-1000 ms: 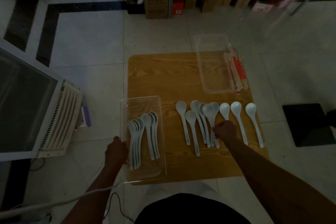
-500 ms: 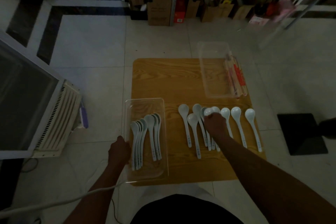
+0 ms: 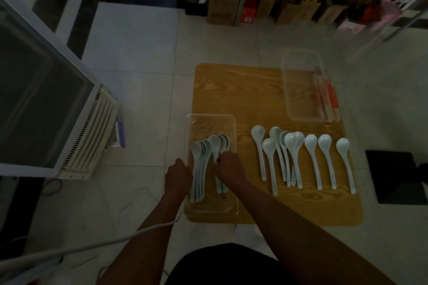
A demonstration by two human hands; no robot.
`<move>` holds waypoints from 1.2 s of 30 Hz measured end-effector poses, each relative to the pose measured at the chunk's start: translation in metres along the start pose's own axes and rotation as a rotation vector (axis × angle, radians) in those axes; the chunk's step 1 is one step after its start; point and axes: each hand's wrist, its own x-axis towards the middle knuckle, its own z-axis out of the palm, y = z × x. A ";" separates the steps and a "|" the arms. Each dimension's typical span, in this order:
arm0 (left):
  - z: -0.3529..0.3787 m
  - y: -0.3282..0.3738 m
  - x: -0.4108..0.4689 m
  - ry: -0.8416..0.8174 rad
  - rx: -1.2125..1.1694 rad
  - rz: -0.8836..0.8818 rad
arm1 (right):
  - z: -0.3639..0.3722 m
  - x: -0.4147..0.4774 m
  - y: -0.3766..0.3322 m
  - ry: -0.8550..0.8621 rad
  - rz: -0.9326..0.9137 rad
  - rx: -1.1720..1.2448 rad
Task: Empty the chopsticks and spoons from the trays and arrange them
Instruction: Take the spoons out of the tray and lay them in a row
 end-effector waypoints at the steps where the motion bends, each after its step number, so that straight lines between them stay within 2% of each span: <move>1: 0.000 -0.001 0.001 0.002 -0.004 0.006 | 0.007 0.000 0.000 -0.023 0.019 0.003; 15: 0.003 -0.004 0.004 -0.007 0.007 0.009 | 0.037 0.003 -0.013 0.145 0.193 0.063; 24: 0.001 -0.007 0.007 -0.025 0.024 0.011 | 0.024 0.003 -0.017 0.135 0.256 0.118; 32: 0.000 -0.004 0.004 -0.025 0.020 0.026 | -0.032 0.004 -0.012 0.216 0.146 0.178; 36: 0.001 -0.002 0.001 0.005 0.015 0.029 | -0.076 0.000 0.027 0.323 0.172 0.167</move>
